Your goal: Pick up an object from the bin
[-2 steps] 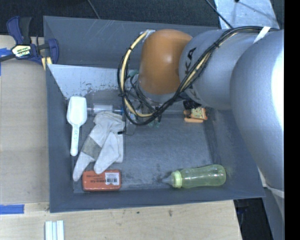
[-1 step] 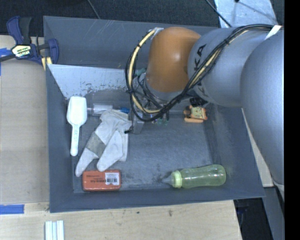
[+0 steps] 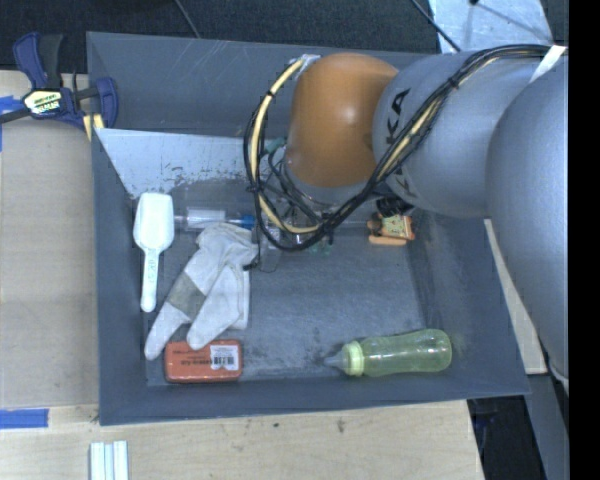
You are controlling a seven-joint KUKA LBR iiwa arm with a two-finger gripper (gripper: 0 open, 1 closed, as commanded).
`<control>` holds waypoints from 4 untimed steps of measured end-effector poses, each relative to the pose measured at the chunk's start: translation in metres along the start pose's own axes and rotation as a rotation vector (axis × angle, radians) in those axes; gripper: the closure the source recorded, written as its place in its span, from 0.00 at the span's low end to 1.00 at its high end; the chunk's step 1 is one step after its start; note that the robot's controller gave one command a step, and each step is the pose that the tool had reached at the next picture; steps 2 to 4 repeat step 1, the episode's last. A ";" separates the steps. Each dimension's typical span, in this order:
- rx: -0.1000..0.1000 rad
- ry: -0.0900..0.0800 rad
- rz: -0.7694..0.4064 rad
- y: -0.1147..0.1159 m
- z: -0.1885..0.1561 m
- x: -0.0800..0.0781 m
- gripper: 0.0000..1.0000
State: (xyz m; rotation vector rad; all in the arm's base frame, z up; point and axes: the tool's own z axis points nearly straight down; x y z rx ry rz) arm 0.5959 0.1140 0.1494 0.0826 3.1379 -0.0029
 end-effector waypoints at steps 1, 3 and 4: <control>-0.002 0.005 -0.046 -0.010 -0.065 0.007 1.00; -0.002 0.005 -0.046 -0.010 -0.065 0.007 1.00; -0.002 0.005 -0.046 -0.010 -0.065 0.007 1.00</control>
Offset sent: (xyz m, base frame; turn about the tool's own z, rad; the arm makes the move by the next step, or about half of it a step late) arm -0.0002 0.0190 0.0410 -0.0774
